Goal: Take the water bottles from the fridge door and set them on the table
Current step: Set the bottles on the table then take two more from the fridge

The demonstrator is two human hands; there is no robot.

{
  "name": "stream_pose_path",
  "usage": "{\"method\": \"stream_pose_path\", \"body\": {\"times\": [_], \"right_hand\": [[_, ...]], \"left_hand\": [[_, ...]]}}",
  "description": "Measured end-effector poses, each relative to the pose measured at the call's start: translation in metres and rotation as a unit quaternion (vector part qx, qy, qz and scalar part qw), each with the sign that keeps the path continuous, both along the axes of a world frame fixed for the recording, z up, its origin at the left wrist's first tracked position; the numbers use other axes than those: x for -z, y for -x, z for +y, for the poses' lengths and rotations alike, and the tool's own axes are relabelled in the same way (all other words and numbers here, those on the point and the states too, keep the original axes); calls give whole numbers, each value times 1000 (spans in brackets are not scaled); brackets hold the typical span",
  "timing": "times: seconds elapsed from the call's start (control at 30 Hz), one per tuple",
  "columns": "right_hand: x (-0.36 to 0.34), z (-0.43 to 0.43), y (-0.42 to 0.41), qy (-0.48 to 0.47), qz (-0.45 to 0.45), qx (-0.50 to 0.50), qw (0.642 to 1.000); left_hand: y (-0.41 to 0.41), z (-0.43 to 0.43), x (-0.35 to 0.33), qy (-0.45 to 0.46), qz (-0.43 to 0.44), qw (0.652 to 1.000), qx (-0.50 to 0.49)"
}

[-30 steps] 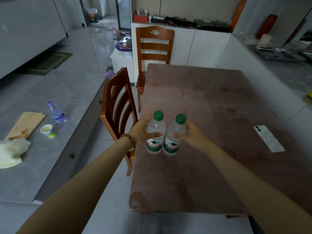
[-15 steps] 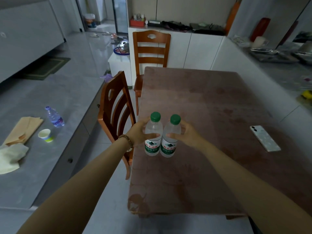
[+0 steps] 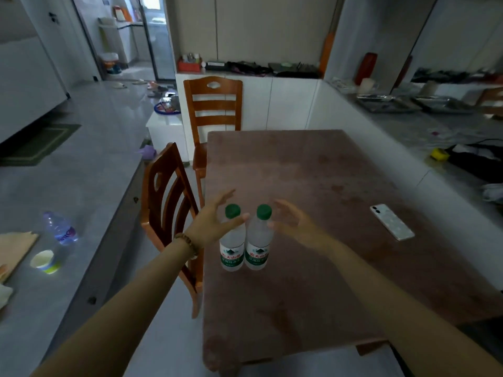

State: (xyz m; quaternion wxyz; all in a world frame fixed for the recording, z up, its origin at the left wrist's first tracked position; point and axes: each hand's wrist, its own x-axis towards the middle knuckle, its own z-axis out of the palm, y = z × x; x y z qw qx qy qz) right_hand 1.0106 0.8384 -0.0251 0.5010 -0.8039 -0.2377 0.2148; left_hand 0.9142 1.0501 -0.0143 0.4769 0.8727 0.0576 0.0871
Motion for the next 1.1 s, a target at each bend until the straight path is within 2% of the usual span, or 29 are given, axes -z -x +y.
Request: {"method": "stream_pose_path", "body": {"times": [0.17, 0.23, 0.37, 0.57, 0.77, 0.87, 0.97, 1.1], "right_hand": [[-33, -62, 36, -17, -31, 125, 991], [-53, -92, 65, -13, -61, 179, 982], [-87, -158, 156, 40, -103, 323, 940], [-129, -232, 357, 187, -172, 494, 831], [-188, -254, 570, 298, -212, 630, 685], [-208, -246, 669, 338, -222, 679, 612], [-219, -239, 754, 368, -216, 704, 568], [-223, -236, 894, 395, -175, 752, 498]], "left_hand": [[-1, -32, -52, -36, -107, 993, 26], [-8, -56, -72, -41, -127, 987, 90], [-1, -124, -91, -37, -97, 961, 255], [89, -248, -106, -51, -98, 875, 471], [245, -367, -149, -43, -165, 757, 630], [341, -407, -173, -12, -205, 693, 691], [425, -432, -193, 26, -253, 641, 724], [557, -461, -211, 30, -256, 576, 776]]}}
